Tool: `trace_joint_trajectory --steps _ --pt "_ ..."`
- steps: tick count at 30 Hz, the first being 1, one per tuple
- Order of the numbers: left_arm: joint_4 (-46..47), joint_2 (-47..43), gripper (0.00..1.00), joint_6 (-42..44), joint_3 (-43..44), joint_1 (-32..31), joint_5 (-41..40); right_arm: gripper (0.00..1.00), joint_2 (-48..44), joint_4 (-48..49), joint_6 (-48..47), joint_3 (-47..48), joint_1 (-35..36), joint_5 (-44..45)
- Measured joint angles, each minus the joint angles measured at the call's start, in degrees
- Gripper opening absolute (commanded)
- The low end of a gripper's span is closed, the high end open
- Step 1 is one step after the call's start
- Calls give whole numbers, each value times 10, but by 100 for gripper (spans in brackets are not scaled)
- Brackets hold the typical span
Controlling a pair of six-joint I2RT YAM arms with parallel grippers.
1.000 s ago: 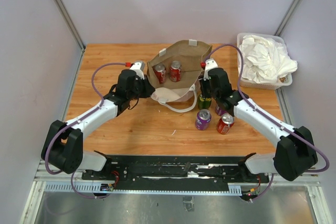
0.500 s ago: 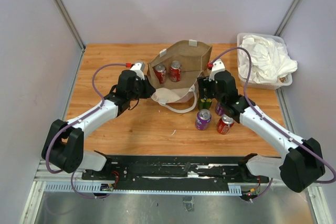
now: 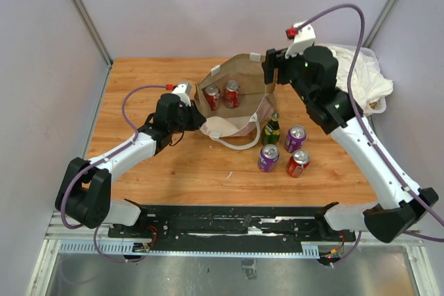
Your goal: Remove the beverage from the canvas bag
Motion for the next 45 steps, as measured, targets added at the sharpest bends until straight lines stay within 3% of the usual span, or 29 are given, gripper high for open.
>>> trace_joint_trajectory --steps 4,8,15,30,45 --pt "3 1 15 -2 0 0 3 70 80 -49 -7 148 2 -36" --pt "5 4 16 -3 0 0 7 70 176 -88 -9 228 2 -78" --pt "6 5 18 -3 0 0 13 71 314 -127 -9 241 2 -122" --pt "-17 14 19 6 21 1 23 82 489 -119 -5 301 2 -133" --pt "-26 17 19 14 21 1 24 88 535 -67 -5 302 2 -101"
